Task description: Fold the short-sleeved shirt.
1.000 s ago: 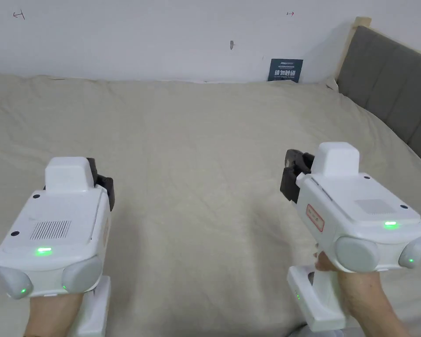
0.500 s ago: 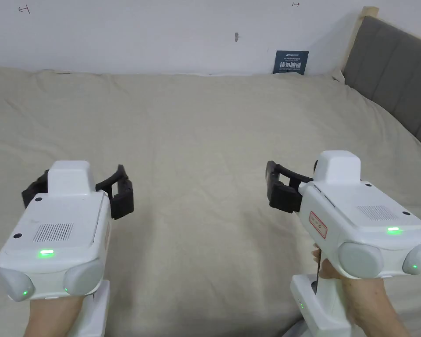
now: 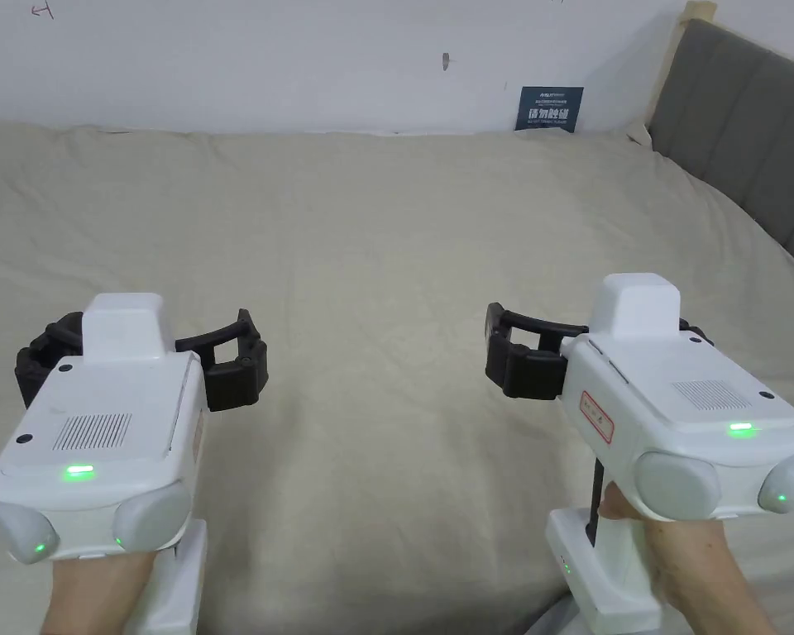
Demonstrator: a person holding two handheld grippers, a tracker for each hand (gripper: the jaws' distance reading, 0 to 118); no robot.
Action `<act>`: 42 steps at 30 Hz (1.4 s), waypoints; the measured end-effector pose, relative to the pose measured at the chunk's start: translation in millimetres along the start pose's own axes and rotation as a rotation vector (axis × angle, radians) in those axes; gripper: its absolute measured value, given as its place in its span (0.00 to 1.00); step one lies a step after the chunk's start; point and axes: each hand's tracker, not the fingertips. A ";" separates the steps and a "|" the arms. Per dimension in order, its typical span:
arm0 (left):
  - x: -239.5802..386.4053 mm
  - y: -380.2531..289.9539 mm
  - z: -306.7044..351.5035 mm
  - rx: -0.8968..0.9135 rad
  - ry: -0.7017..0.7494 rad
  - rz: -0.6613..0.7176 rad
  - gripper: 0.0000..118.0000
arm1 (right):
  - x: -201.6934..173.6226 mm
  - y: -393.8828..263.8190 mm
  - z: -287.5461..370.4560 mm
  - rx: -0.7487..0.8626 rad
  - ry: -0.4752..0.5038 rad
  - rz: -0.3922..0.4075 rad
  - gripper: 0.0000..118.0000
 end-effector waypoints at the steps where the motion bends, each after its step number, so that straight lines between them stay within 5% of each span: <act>1: 0.1 -0.2 0.4 0.000 0.001 0.000 1.00 | 0.1 1.5 0.4 0.001 0.002 -0.004 1.00; 42: -0.5 -4.2 0.3 -0.014 0.004 0.000 1.00 | -8.3 6.0 5.4 0.011 0.023 -0.009 1.00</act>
